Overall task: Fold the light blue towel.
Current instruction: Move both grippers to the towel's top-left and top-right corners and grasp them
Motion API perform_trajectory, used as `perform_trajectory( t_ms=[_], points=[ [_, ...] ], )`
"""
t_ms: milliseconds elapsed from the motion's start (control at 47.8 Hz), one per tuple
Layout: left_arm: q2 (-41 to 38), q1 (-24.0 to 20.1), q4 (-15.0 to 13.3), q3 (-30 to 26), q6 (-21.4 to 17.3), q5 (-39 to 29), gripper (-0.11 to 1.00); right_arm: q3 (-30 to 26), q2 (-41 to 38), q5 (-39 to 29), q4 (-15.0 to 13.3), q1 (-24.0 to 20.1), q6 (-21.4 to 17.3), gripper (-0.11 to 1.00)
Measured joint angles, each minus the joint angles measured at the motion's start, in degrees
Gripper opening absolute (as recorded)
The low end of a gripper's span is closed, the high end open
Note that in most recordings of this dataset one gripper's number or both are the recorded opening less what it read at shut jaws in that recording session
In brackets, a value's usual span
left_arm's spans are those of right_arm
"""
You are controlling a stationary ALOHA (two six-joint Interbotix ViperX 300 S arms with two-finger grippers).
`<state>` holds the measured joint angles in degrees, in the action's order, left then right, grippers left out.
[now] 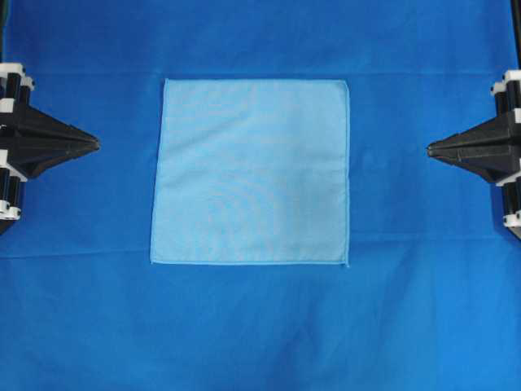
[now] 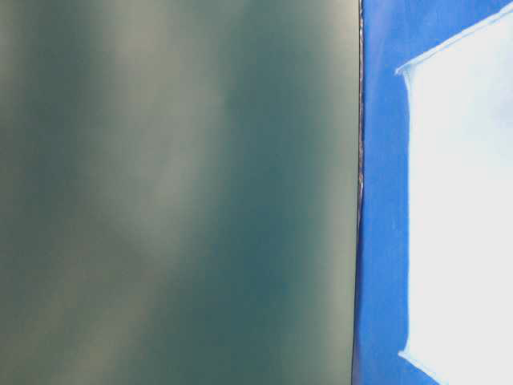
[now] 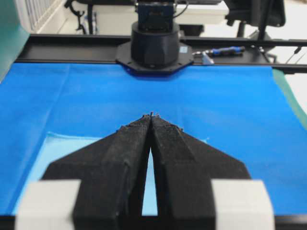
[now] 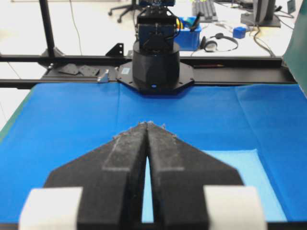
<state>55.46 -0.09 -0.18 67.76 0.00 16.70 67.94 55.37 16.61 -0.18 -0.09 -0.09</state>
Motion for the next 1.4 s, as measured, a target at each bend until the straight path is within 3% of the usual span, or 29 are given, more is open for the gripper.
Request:
perform_trajectory(
  t_ms=[105,355,523,648,753,836,878,1004,1108,1401],
  points=[
    [-1.93,-1.58,-0.7,-0.26,-0.18,-2.37,0.0,-0.79,-1.14,-0.88,0.0,1.76,0.09,0.0],
    [-8.0,-8.7,-0.79,-0.35,-0.44,-5.01,0.0,-5.71,-9.84,-10.28,0.09,12.74,-1.05,0.0],
    [-13.45,-13.89,-0.88,-0.7,-0.53,-5.63,0.04,-8.17,-18.19,-12.22,0.09,19.42,-1.05,0.0],
    [-18.46,-17.67,-0.97,-1.14,-0.53,-5.36,0.36,-10.37,-25.31,-13.45,0.09,22.94,-0.88,0.05],
    [-22.85,-21.01,-0.88,-1.41,-0.97,-5.01,0.68,-12.74,-31.73,-15.12,-0.09,25.31,-0.44,0.37],
    [-27.42,-23.64,-0.97,-2.02,-1.58,-4.31,0.84,-14.77,-36.39,-15.73,-1.14,25.84,-0.35,0.59],
    [-29.44,-24.7,-0.97,-2.11,-2.37,-3.69,0.84,-15.73,-38.67,-15.82,-1.67,26.19,-0.35,0.62],
    [-36.47,-27.07,-0.97,-3.16,-5.54,-0.35,0.83,-18.46,-45.09,-16.0,-2.99,27.6,-0.35,0.55],
    [-41.75,-28.21,-0.97,-4.39,-7.12,1.93,0.83,-20.57,-50.54,-16.0,-3.52,28.92,-0.35,0.55],
    [-56.07,-31.99,-0.97,-9.05,-8.26,4.83,0.83,-23.99,-59.68,-16.96,-5.8,30.41,-0.35,0.55]
  ],
)
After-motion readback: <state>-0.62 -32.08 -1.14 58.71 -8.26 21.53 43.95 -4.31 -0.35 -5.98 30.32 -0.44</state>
